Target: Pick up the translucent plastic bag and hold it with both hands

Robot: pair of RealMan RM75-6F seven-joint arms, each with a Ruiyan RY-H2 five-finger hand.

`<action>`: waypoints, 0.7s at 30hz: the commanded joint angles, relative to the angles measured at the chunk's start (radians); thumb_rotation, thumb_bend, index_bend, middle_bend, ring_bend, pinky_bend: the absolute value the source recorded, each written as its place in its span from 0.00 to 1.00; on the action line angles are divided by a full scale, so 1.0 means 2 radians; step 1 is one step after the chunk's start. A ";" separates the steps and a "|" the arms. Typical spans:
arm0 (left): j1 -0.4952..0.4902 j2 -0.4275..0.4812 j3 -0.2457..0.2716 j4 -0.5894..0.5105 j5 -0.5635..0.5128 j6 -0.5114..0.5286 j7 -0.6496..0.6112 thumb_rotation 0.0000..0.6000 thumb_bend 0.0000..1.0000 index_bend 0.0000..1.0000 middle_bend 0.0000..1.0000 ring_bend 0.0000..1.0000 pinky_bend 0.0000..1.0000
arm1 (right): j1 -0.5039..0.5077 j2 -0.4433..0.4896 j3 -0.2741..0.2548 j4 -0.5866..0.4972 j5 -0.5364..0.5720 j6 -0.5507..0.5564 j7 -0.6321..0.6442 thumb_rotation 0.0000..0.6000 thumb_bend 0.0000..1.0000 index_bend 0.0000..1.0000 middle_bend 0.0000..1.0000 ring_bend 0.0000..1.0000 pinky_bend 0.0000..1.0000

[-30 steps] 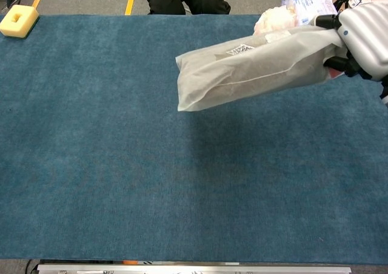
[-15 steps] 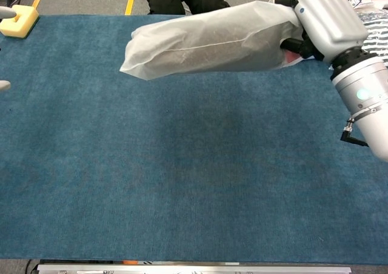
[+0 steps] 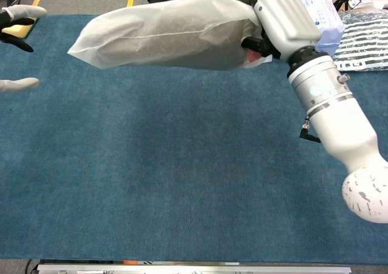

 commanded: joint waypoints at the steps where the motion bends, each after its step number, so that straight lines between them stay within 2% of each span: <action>1: -0.005 -0.005 -0.004 -0.002 -0.003 -0.001 0.000 1.00 0.25 0.00 0.00 0.00 0.23 | 0.011 -0.016 0.004 0.007 0.008 -0.002 -0.007 1.00 0.97 0.83 0.83 0.87 1.00; 21: -0.026 -0.027 -0.008 -0.024 -0.004 -0.005 -0.003 1.00 0.25 0.00 0.00 0.00 0.23 | 0.071 -0.097 0.032 0.038 0.055 -0.011 -0.035 1.00 0.97 0.83 0.83 0.87 1.00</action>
